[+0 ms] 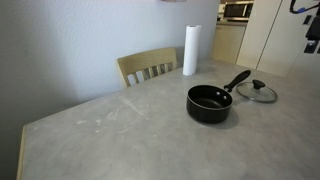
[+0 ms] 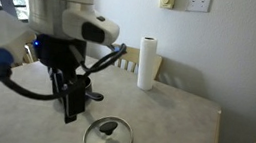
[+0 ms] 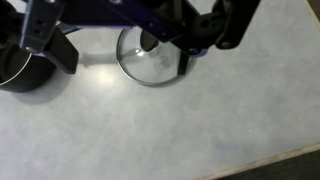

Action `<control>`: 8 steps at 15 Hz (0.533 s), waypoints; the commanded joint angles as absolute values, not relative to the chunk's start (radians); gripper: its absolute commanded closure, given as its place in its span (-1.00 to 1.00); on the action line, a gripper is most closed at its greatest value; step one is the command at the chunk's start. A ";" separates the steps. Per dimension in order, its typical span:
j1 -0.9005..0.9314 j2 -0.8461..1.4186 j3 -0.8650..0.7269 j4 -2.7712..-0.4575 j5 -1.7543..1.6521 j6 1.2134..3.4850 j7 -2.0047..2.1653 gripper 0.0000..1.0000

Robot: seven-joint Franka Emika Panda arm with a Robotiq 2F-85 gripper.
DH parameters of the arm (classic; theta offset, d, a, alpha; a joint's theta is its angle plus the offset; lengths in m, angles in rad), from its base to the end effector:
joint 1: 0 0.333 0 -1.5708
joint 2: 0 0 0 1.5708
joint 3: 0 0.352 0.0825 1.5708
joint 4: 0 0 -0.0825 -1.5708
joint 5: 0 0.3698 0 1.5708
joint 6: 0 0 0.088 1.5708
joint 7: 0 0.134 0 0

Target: Put the lid on the pot

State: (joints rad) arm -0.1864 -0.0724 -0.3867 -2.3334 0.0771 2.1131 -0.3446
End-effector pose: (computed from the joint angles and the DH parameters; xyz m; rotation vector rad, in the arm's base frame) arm 0.3909 -0.2466 0.3705 -2.9619 0.4029 0.1469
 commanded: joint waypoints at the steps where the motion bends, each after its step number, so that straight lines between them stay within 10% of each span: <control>1: -0.224 -0.042 -0.353 -2.320 0.094 2.115 -0.346 -1.00; 8: -0.237 0.064 -0.345 -2.287 0.138 2.207 -0.332 -1.00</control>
State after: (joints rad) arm -0.2032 0.0074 -0.3773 -2.2916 0.1042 2.1242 -0.3325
